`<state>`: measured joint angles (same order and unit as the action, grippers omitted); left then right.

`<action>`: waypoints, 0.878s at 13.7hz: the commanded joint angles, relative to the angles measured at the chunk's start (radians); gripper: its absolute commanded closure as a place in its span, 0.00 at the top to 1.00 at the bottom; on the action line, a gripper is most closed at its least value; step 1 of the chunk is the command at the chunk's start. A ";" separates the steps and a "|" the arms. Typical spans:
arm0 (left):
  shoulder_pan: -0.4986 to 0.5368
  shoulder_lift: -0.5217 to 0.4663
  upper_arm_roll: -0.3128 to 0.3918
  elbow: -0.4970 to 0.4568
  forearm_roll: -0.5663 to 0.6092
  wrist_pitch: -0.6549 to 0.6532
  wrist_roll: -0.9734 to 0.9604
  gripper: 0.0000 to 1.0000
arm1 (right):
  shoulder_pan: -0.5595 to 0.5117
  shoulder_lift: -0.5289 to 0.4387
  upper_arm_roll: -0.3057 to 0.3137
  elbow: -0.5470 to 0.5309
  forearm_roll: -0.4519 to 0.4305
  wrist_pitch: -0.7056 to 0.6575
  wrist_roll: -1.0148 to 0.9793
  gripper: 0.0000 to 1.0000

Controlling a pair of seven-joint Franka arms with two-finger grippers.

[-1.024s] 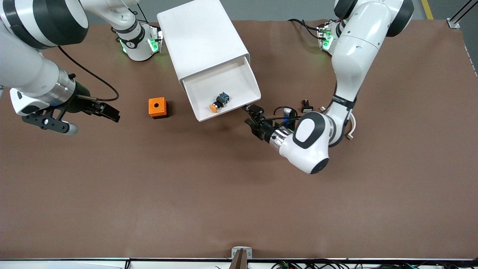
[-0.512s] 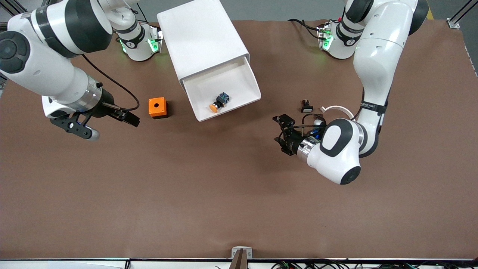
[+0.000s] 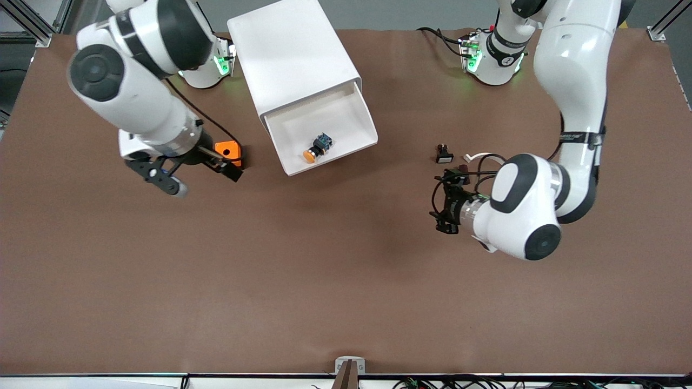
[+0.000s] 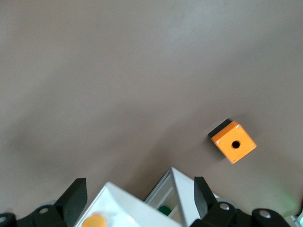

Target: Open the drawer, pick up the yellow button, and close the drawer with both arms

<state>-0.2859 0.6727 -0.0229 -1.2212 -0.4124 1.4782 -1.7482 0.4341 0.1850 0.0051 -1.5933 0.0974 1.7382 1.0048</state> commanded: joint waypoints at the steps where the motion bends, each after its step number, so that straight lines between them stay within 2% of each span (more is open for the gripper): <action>1: -0.004 -0.068 0.030 -0.017 0.070 -0.010 0.074 0.99 | 0.081 0.028 -0.007 0.006 0.030 0.046 0.127 1.00; 4: -0.004 -0.102 0.031 -0.021 0.130 -0.012 0.205 0.99 | 0.168 0.080 -0.007 0.003 0.038 0.118 0.225 1.00; 7: 0.005 -0.128 0.031 -0.023 0.162 -0.012 0.341 0.99 | 0.231 0.126 -0.007 -0.002 0.038 0.167 0.238 1.00; 12: 0.013 -0.159 0.027 -0.026 0.222 -0.012 0.539 0.99 | 0.284 0.129 -0.007 -0.065 0.071 0.199 0.238 1.00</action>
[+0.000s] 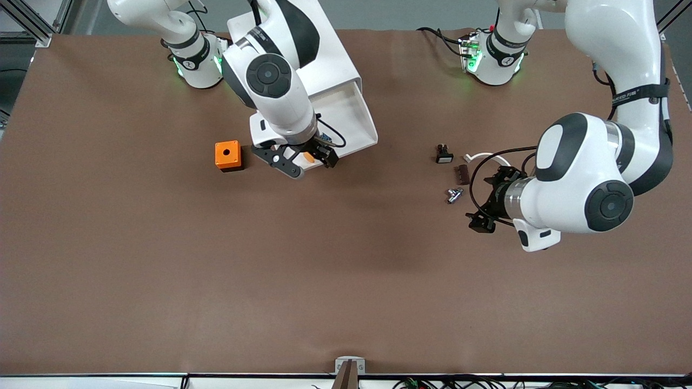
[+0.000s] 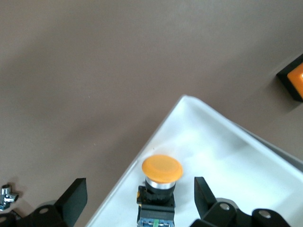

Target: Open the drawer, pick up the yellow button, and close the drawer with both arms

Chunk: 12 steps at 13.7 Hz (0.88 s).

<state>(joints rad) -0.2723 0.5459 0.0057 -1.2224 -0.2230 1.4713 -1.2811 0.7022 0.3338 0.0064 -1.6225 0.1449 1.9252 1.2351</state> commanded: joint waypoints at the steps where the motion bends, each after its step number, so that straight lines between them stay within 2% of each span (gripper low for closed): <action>1: -0.001 -0.038 -0.001 -0.026 0.039 -0.005 0.113 0.99 | 0.023 -0.021 -0.008 -0.045 0.024 0.012 0.007 1.00; 5: -0.001 -0.067 -0.003 -0.046 0.068 -0.006 0.253 0.99 | 0.039 -0.032 -0.008 -0.089 0.028 0.012 0.030 0.99; 6: -0.002 -0.069 -0.006 -0.046 0.068 -0.006 0.284 0.99 | 0.039 -0.035 -0.008 -0.089 0.033 0.008 0.035 0.93; 7: -0.010 -0.070 -0.007 -0.048 0.068 -0.006 0.290 0.99 | 0.037 -0.038 -0.008 -0.089 0.045 0.003 0.034 0.83; 9: -0.015 -0.069 -0.010 -0.046 0.076 -0.002 0.339 0.98 | 0.033 -0.050 -0.008 -0.088 0.061 0.000 0.032 0.58; 11: -0.034 -0.064 -0.012 -0.046 0.076 0.007 0.437 0.98 | 0.033 -0.053 -0.008 -0.085 0.062 0.000 0.020 0.28; 12: -0.056 -0.061 -0.012 -0.046 0.077 0.026 0.440 0.98 | 0.033 -0.055 -0.008 -0.083 0.062 0.000 0.018 0.16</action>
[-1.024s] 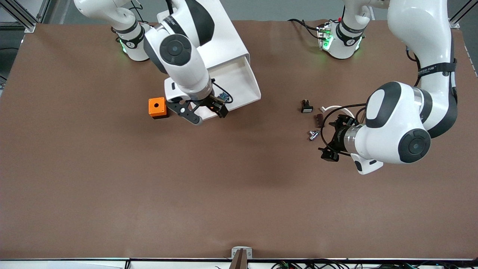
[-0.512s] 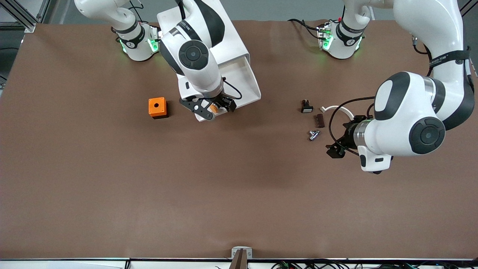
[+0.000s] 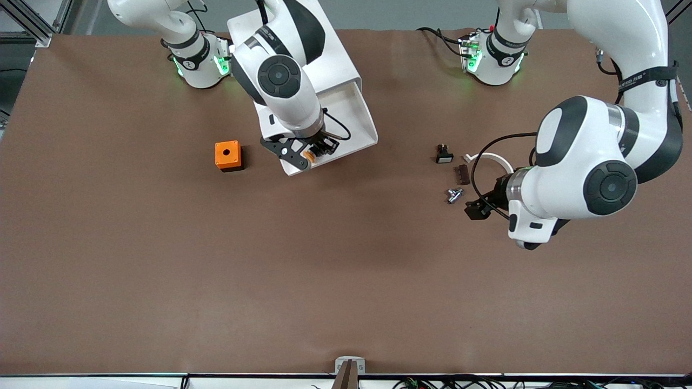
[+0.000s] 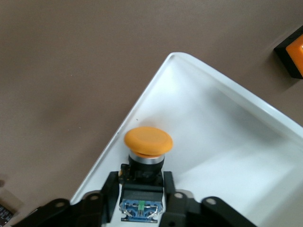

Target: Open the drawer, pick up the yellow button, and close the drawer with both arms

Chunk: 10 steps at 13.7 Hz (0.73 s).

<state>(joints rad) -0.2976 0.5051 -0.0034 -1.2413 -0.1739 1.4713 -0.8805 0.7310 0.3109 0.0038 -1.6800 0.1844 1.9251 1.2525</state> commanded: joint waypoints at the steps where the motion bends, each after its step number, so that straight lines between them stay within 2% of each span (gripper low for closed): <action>1: -0.063 -0.016 -0.003 -0.027 0.046 0.040 0.040 0.99 | 0.005 -0.033 -0.005 -0.021 0.023 0.002 0.001 0.06; 3: -0.110 0.003 -0.003 -0.026 0.103 0.043 0.040 0.99 | 0.004 -0.035 -0.005 -0.017 0.023 0.000 0.002 0.01; 6: -0.156 0.019 -0.012 -0.026 0.100 0.108 0.025 0.99 | -0.016 -0.047 -0.016 0.026 0.021 -0.014 -0.001 0.01; 8: -0.195 0.038 -0.012 -0.027 0.094 0.167 0.023 0.99 | -0.071 -0.043 -0.016 0.107 0.018 -0.078 -0.022 0.01; 10: -0.247 0.061 -0.018 -0.029 0.090 0.223 0.023 0.99 | -0.146 -0.041 -0.016 0.158 0.017 -0.126 -0.134 0.01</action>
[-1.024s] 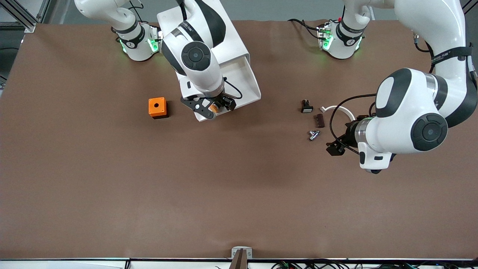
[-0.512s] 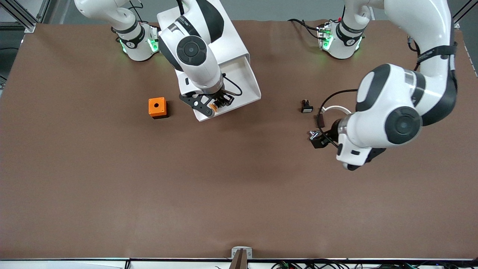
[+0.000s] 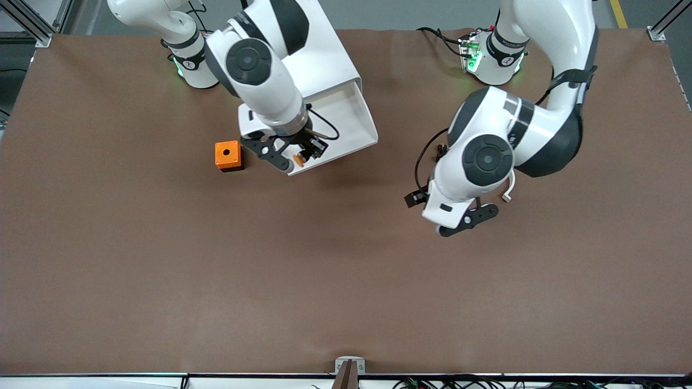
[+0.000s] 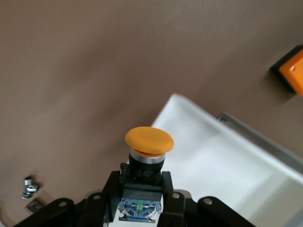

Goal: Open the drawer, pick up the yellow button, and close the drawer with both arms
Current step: 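Push the drawer shut with the left gripper while the right gripper carries the button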

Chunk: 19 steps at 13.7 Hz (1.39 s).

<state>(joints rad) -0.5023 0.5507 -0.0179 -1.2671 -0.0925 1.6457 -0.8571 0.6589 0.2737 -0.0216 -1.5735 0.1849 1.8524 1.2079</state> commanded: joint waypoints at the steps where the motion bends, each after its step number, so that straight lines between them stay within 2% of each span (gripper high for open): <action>1: -0.071 0.032 -0.008 -0.003 0.001 0.089 0.000 0.99 | -0.109 -0.005 0.008 0.064 0.015 -0.074 -0.162 0.01; 6: -0.179 0.090 -0.013 -0.011 -0.012 0.282 -0.002 0.99 | -0.323 -0.010 0.006 0.069 0.004 -0.124 -0.549 0.01; 7: -0.189 0.094 -0.022 -0.011 -0.036 0.286 -0.002 0.99 | -0.372 -0.008 0.006 0.066 -0.002 -0.133 -0.655 0.01; 9: -0.218 0.097 -0.024 -0.023 -0.090 0.286 -0.014 0.99 | -0.456 -0.004 0.006 0.066 -0.073 -0.144 -0.846 0.01; 11: -0.249 0.091 -0.025 -0.055 -0.090 0.284 -0.054 0.99 | -0.533 0.001 0.005 0.064 -0.110 -0.142 -0.986 0.01; 13: -0.274 0.084 -0.028 -0.069 -0.090 0.270 -0.097 0.99 | -0.591 0.019 0.006 0.064 -0.171 -0.136 -1.083 0.01; 16: -0.285 0.081 -0.079 -0.069 -0.090 0.235 -0.183 0.99 | -0.656 0.056 0.006 0.066 -0.215 -0.118 -1.180 0.01; 19: -0.285 0.078 -0.134 -0.072 -0.093 0.181 -0.217 0.99 | -0.723 0.108 0.006 0.066 -0.223 -0.081 -1.263 0.01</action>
<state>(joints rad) -0.7857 0.6550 -0.1203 -1.3170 -0.1724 1.8635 -1.0458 -0.0142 0.3493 -0.0353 -1.5174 -0.0157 1.7549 -0.0046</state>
